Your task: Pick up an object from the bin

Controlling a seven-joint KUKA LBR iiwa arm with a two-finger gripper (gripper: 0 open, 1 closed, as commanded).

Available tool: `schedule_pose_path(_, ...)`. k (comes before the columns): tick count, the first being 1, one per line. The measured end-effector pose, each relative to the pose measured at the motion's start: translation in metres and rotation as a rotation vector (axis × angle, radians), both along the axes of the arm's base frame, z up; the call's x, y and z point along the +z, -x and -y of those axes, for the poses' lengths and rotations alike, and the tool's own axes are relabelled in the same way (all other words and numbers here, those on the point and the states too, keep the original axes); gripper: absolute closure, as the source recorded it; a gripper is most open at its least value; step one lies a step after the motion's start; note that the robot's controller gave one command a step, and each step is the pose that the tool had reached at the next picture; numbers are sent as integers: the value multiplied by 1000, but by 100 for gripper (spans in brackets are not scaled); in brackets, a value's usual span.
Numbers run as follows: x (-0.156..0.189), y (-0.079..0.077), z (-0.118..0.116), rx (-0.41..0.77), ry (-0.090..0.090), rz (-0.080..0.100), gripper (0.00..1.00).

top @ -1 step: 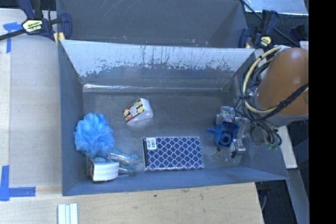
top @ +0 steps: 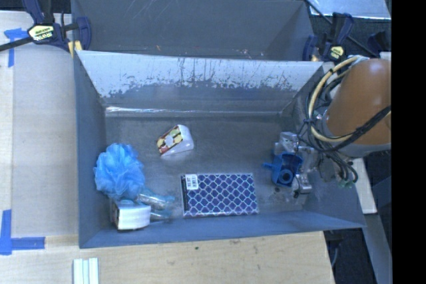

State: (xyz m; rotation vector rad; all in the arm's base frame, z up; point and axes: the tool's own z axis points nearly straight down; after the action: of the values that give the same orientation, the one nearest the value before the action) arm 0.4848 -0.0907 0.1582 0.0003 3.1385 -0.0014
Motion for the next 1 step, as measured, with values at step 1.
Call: schedule_pose_path(1, 1, -33, -38, 6, -1, -4, 0)
